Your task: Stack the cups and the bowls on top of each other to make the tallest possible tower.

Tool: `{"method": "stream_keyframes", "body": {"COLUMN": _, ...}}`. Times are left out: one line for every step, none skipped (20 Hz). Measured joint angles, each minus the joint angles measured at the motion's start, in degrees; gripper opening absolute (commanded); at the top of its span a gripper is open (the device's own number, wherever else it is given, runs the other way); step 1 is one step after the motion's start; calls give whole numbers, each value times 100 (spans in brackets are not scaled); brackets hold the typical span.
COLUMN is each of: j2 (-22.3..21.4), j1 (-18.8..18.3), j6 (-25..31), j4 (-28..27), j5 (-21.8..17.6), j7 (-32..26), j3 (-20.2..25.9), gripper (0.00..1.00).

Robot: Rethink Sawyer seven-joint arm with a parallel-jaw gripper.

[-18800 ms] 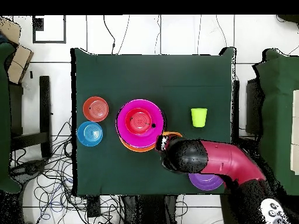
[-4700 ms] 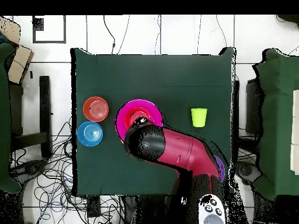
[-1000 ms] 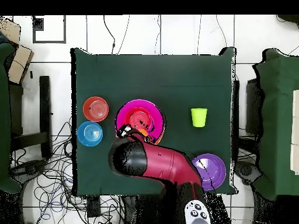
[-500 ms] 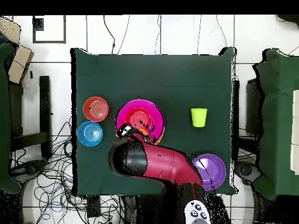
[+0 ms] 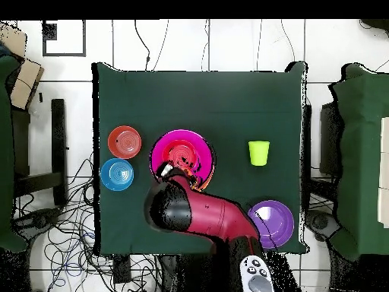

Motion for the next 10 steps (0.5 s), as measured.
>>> {"method": "stream_keyframes", "body": {"j2": 3, "j1": -14, "j6": -49, "j4": 29, "j5": 0, "j7": 0, "j3": 3, "gripper": 100}}
{"method": "stream_keyframes", "body": {"j2": 5, "j1": -28, "j6": -94, "j4": 59, "j5": 0, "j7": 0, "j3": 7, "gripper": 100}}
{"method": "stream_keyframes", "body": {"j2": 0, "j1": -60, "j6": -181, "j4": 129, "j5": 0, "j7": 0, "j3": 12, "gripper": 100}}
{"method": "stream_keyframes", "body": {"j2": -12, "j1": -83, "j6": -223, "j4": 184, "j5": 0, "j7": 0, "j3": 14, "gripper": 100}}
{"method": "stream_keyframes", "body": {"j2": -42, "j1": -107, "j6": -242, "j4": 253, "j5": 1, "j7": 0, "j3": 16, "gripper": 100}}
{"method": "stream_keyframes", "body": {"j2": -71, "j1": -118, "j6": -240, "j4": 297, "j5": 0, "j7": 0, "j3": 16, "gripper": 100}}
{"method": "stream_keyframes", "body": {"j2": -97, "j1": -122, "j6": -240, "j4": 330, "j5": 0, "j7": 0, "j3": 16, "gripper": 100}}
{"method": "stream_keyframes", "body": {"j2": -194, "j1": -122, "j6": -240, "j4": 423, "j5": 0, "j7": 0, "j3": 17, "gripper": 100}}
{"method": "stream_keyframes", "body": {"j2": -221, "j1": -122, "j6": -240, "j4": 441, "j5": 0, "j7": 0, "j3": 17, "gripper": 100}}
{"method": "stream_keyframes", "body": {"j2": -247, "j1": -121, "j6": -240, "j4": 459, "j5": 0, "j7": 0, "j3": 17, "gripper": 100}}
